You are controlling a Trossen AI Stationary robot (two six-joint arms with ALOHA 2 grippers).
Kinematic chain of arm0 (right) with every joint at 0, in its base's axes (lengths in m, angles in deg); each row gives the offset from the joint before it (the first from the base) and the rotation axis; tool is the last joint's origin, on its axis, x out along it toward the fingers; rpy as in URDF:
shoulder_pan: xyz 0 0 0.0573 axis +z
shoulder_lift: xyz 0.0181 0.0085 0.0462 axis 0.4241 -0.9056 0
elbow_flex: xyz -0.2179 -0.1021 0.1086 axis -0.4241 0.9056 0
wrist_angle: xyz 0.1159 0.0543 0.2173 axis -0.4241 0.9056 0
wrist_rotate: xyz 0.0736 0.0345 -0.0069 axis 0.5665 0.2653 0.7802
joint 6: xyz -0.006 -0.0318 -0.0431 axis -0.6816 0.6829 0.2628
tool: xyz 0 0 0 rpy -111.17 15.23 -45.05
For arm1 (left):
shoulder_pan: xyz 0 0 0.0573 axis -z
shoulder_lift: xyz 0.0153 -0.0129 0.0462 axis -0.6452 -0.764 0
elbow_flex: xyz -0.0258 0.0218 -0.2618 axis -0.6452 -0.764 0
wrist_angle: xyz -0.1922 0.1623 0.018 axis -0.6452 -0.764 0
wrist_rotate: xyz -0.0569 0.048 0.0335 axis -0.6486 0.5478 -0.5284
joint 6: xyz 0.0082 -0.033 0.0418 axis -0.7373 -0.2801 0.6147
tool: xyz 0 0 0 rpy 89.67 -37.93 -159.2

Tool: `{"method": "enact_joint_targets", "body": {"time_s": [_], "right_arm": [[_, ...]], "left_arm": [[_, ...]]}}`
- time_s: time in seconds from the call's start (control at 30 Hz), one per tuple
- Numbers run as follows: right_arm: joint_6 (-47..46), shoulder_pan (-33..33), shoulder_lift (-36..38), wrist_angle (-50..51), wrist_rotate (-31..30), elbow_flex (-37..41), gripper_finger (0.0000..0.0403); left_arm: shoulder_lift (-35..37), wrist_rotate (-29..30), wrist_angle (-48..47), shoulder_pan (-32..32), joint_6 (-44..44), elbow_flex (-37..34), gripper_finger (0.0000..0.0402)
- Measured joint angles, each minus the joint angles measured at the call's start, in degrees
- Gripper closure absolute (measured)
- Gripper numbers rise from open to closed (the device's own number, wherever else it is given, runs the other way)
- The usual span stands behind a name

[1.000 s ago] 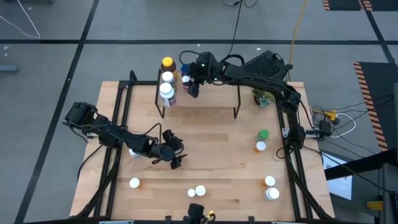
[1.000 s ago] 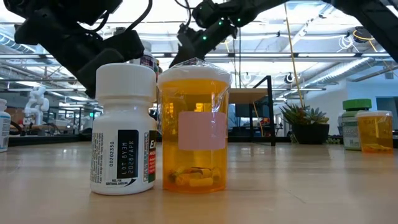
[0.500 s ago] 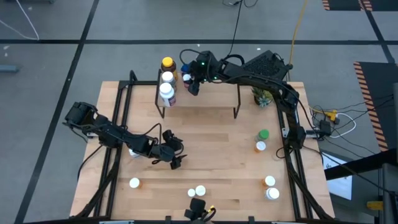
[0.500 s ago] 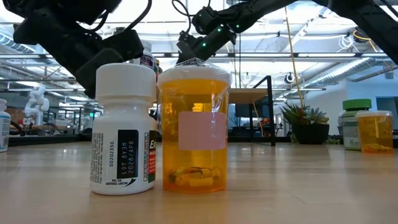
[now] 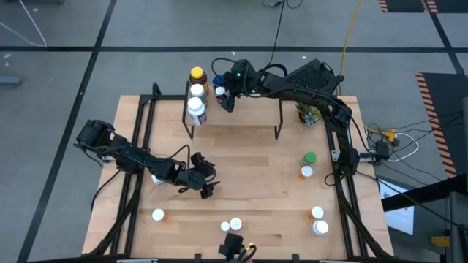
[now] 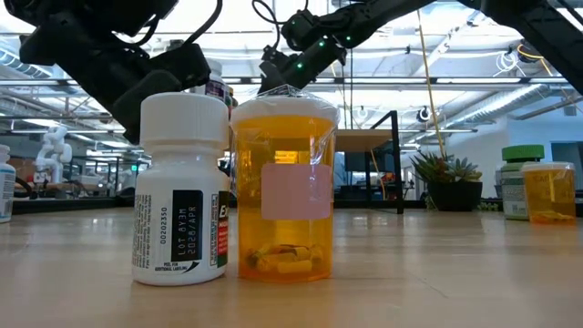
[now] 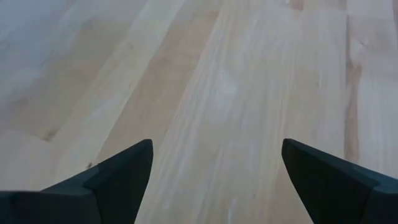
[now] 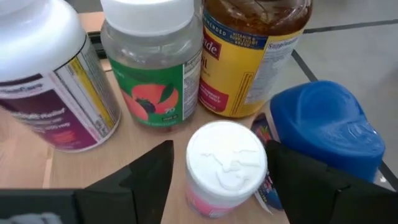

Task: Pick and place medicine bottles onto shelf by color
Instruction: Put the pink medicine bottle on the shelf, aligned with the blue medicine bottle, then put the top small white medicine bottle on the shelf, aligned with the other blue and pink medicine bottles

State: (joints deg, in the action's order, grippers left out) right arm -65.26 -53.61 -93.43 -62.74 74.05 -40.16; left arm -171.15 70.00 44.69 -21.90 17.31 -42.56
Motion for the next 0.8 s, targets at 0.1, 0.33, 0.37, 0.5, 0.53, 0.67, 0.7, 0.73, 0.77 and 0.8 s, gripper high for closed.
{"method": "enact_joint_targets", "body": {"time_s": [0.1, 0.33, 0.37, 0.5, 0.53, 0.67, 0.7, 0.73, 0.77, 0.8], "right_arm": [[0.31, 0.47, 1.09, 0.58, 0.04, 0.04, 0.0145], [1.08, 4.05, 4.97, 8.03, -4.69, 1.41, 0.0145], [0.97, 4.7, 5.75, 8.02, -7.03, 2.46, 0.0145], [-0.66, 7.19, 9.74, 5.88, -16.34, 8.49, 0.0145], [-1.18, 7.72, 11.32, 5.69, -17.42, 10.42, 0.0145], [-2.98, 9.92, 17.44, -0.1, -18.08, 19.48, 0.0145], [-3.28, 10.47, 19.09, -1.59, -18.06, 22.28, 0.0145], [-3.41, 10.98, 20.64, -4.07, -18.08, 24.94, 0.0145], [-3.48, 11.55, 22.32, -6.48, -18.08, 27.53, 0.0145], [-3.58, 12.08, 24.29, -8.38, -18.07, 30.24, 0.0145]], "left_arm": [[0.0, 0.81, -0.57, 0.06, -0.95, 0.0, 0.0041], [0.13, 1.38, -4.96, 1.72, -6.36, 0.0, 0.0041], [0.13, 2.11, -5.71, 2.24, -7.42, 0.0, 0.0041], [0.17, 4.19, -7.16, 4.08, -10.72, 0.0, 0.0041], [0.17, 4.91, -7.44, 4.5, -11.35, 0.0, 0.0041], [0.17, 6.46, -8.36, 5.47, -12.62, 0.0, 0.0041], [0.17, 6.54, -8.49, 5.52, -12.85, 0.0, 0.0041], [0.17, 6.54, -8.73, 5.52, -13.01, 0.0, 0.0041], [0.17, 6.53, -9.03, 5.54, -12.97, 0.0, 0.0041], [0.17, 6.55, -9.12, 5.52, -12.85, 0.0, 0.0041]]}}
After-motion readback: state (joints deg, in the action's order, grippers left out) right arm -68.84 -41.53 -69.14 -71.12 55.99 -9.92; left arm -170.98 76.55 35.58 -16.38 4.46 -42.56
